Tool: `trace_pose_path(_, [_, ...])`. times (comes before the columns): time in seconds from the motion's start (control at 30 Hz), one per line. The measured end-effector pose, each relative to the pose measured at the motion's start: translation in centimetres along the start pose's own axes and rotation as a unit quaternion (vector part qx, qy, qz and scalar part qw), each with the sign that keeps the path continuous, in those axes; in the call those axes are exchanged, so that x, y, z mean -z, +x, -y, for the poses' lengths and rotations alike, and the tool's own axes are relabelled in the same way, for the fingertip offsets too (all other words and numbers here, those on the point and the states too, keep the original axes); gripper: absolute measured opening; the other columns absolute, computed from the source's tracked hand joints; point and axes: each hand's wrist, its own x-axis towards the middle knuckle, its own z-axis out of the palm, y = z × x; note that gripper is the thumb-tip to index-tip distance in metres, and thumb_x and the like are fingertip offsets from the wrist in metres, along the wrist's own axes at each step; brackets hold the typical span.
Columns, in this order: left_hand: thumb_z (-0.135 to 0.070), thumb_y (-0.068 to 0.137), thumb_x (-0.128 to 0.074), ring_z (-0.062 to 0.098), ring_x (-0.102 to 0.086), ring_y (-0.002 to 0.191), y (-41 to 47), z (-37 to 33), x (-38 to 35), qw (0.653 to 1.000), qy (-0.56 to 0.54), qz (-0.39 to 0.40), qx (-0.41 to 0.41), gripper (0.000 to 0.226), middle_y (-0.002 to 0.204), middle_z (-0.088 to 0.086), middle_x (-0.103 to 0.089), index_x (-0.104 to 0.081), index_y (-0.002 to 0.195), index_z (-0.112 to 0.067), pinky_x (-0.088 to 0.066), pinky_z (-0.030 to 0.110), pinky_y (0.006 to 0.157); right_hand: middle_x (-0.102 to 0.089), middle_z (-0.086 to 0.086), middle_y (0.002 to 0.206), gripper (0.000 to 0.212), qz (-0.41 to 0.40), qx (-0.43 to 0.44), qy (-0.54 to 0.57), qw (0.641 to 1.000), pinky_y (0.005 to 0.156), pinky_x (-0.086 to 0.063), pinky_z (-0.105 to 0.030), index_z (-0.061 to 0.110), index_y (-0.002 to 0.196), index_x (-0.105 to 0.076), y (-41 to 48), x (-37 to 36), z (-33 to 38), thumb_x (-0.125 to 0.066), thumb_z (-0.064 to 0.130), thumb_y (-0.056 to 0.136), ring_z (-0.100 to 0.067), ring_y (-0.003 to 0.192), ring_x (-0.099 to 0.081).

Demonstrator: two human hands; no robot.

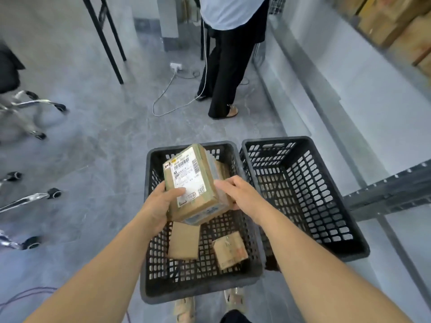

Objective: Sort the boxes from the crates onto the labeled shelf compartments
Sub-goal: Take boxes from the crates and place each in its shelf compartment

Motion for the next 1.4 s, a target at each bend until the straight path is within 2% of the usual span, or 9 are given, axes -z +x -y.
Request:
trace_pose_path(0.13, [-0.009, 0.089, -0.062, 0.021, -0.065, 0.105, -0.8, -1.7, -0.4, 0.995, 0.07, 0.01, -0.075, 0.052, 0.12, -0.003, -0.066, -0.046, 0.135, -0.027, -0.054, 0.045, 0.086, -0.055, 0.001, 0.122, 0.062, 0.037, -0.003, 0.011, 0.999, 0.092, -0.048, -0.034, 0.023, 0.129, -0.042, -1.3, 0.8, 0.9, -0.068, 0.05, 0.08, -0.013, 0.109, -0.056])
trace_pose_path(0.2, [-0.01, 0.086, -0.065, 0.02, -0.064, 0.108, -1.1, -2.5, -0.5, 0.99, 0.099, 0.025, -0.097, 0.06, 0.123, -0.003, -0.064, -0.042, 0.138, -0.032, -0.052, 0.048, 0.091, -0.055, 0.002, 0.123, 0.058, 0.027, 0.003, 0.021, 0.999, 0.095, -0.048, -0.037, 0.023, 0.128, -0.043, -1.7, 1.0, 0.8, -0.071, 0.039, 0.079, -0.014, 0.111, -0.056])
trace_pose_path(0.37, [-0.013, 0.082, -0.07, 0.021, -0.063, 0.109, -2.3, -4.2, -1.3, 0.981, 0.133, 0.067, -0.127, 0.07, 0.124, -0.002, -0.062, -0.038, 0.139, -0.039, -0.049, 0.051, 0.096, -0.058, 0.0, 0.125, 0.071, -0.028, 0.033, 0.07, 0.997, 0.095, -0.052, -0.044, 0.025, 0.125, -0.047, -3.3, 1.3, 0.9, -0.072, 0.042, 0.061, -0.019, 0.111, -0.06])
trace_pose_path(0.57, [-0.031, 0.072, -0.079, 0.019, -0.064, 0.109, -4.1, -5.9, -2.6, 0.971, 0.127, 0.173, -0.103, 0.077, 0.119, -0.003, -0.067, -0.039, 0.138, -0.038, -0.05, 0.047, 0.095, -0.065, -0.009, 0.12, 0.054, -0.06, 0.075, 0.161, 0.982, 0.094, -0.053, -0.047, 0.023, 0.122, -0.049, -5.8, 2.8, 0.7, -0.07, 0.022, 0.073, -0.025, 0.104, -0.067])
trace_pose_path(0.73, [-0.042, 0.055, -0.078, 0.019, -0.06, 0.114, -4.5, -6.9, -4.7, 0.944, 0.159, 0.275, -0.09, 0.093, 0.118, -0.004, -0.068, -0.038, 0.14, -0.037, -0.045, 0.048, 0.101, -0.07, -0.013, 0.112, 0.063, -0.125, 0.106, 0.25, 0.954, 0.094, -0.053, -0.045, 0.022, 0.126, -0.045, -9.0, 4.1, -0.1, -0.07, 0.02, 0.069, -0.03, 0.103, -0.066])
trace_pose_path(1.0, [-0.033, 0.053, -0.074, 0.016, -0.068, 0.098, -5.9, -7.5, -11.6, 0.897, 0.173, 0.383, -0.134, 0.082, 0.11, -0.004, -0.07, -0.044, 0.13, -0.035, -0.051, 0.032, 0.081, -0.059, -0.021, 0.124, 0.085, -0.199, 0.141, 0.254, 0.936, 0.098, -0.05, -0.044, 0.034, 0.126, -0.042, -15.0, 6.6, -2.0, -0.078, 0.023, 0.05, -0.03, 0.114, -0.06])
trace_pose_path(1.1, [-0.025, 0.061, -0.072, 0.019, -0.067, 0.1, -6.7, -7.5, -14.2, 0.883, 0.173, 0.412, -0.142, 0.075, 0.111, -0.004, -0.07, -0.045, 0.129, -0.037, -0.05, 0.037, 0.086, -0.064, -0.013, 0.114, 0.082, -0.248, 0.163, 0.266, 0.917, 0.087, -0.054, -0.034, 0.033, 0.123, -0.044, -17.5, 7.6, -2.7, -0.077, 0.022, 0.049, -0.023, 0.106, -0.065])
trace_pose_path(1.23, [-0.031, 0.057, -0.074, 0.023, -0.062, 0.111, -8.2, -7.4, -17.4, 0.858, 0.188, 0.45, -0.161, 0.085, 0.123, -0.001, -0.065, -0.042, 0.136, -0.034, -0.046, 0.043, 0.095, -0.072, -0.003, 0.109, 0.074, -0.306, 0.182, 0.222, 0.908, 0.095, -0.05, -0.04, 0.04, 0.123, -0.04, -21.2, 8.6, -3.4, -0.074, 0.018, 0.061, -0.018, 0.107, -0.066])
trace_pose_path(1.4, [-0.032, 0.056, -0.077, 0.024, -0.058, 0.118, -11.1, -6.8, -21.8, 0.819, 0.206, 0.507, -0.173, 0.084, 0.133, 0.003, -0.056, -0.044, 0.133, -0.036, -0.045, 0.043, 0.1, -0.068, 0.006, 0.111, 0.07, -0.38, 0.195, 0.199, 0.882, 0.087, -0.053, -0.03, 0.049, 0.121, -0.04, -27.0, 9.5, -5.0, -0.071, 0.015, 0.067, -0.004, 0.103, -0.065])
